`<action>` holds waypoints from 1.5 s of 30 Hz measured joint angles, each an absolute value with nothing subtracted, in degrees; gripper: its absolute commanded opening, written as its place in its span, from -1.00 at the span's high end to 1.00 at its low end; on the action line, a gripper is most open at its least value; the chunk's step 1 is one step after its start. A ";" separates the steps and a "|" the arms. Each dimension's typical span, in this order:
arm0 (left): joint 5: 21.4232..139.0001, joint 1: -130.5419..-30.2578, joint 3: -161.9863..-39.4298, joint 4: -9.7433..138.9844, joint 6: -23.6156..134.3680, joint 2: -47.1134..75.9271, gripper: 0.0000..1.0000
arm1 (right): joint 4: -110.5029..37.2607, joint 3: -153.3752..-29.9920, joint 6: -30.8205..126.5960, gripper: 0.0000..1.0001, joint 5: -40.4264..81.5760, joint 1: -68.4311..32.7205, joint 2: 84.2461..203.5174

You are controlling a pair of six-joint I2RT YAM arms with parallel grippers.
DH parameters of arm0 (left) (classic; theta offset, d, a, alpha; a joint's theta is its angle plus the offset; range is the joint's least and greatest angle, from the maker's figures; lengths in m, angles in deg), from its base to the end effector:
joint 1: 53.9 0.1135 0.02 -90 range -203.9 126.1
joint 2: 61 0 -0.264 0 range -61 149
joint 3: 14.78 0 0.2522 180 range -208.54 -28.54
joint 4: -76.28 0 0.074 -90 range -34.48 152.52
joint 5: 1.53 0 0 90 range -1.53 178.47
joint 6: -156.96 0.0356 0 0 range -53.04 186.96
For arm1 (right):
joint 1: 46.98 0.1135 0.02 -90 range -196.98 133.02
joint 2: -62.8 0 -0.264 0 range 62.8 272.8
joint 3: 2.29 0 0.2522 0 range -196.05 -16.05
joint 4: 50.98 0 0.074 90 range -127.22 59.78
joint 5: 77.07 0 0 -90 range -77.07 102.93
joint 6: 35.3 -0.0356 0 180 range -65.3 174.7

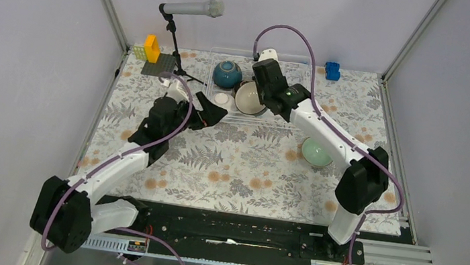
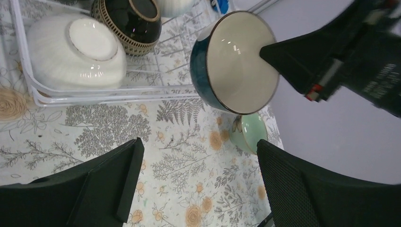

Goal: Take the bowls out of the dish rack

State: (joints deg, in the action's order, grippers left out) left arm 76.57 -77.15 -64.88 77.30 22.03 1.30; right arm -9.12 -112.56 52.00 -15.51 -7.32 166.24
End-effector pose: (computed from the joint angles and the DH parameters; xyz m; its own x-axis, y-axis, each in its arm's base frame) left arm 0.2273 -0.1056 0.2728 -0.5302 -0.5244 -0.6663 0.2792 0.6340 -0.7211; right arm 0.3326 0.2537 0.3398 -0.4537 -0.3223 -0.8308 -0.2399 0.9421 -0.2345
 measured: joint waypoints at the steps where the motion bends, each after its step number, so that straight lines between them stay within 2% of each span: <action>1: 77.05 -77.69 -65.99 76.08 22.07 2.31 -0.87 | -9.10 -112.52 51.72 1.00 -14.81 -7.13 165.87; 8: 80.29 -81.04 -71.63 68.49 22.33 8.74 -0.71 | -8.99 -112.49 50.43 1.00 -13.24 -4.11 163.73; 16: 81.88 -83.90 -74.45 63.01 23.52 10.27 -0.57 | -9.05 -109.24 49.34 1.00 -13.94 -3.10 161.85; 18: 82.23 -84.20 -74.71 62.29 23.62 10.27 -0.60 | -9.01 -108.67 48.94 1.00 -14.22 -2.91 161.52; 23: 82.84 -84.27 -74.80 61.06 23.58 10.05 -0.89 | -9.03 -108.08 48.46 1.00 -16.76 -1.88 161.28; 30: 84.99 -84.27 -74.54 63.16 22.84 3.75 -0.92 | -7.17 -108.06 48.18 1.00 -17.61 0.15 161.30; 32: 85.77 -84.27 -74.51 63.97 22.66 2.35 -0.87 | -6.67 -108.06 48.18 1.00 -17.57 0.70 161.30; 36: 86.69 -84.27 -74.54 64.43 21.96 2.33 -0.54 | -6.15 -108.06 48.20 1.00 -17.61 1.49 161.30; 45: 88.59 -84.27 -75.35 61.65 22.09 6.68 -0.22 | -5.84 -108.06 48.40 1.00 -18.09 3.32 161.30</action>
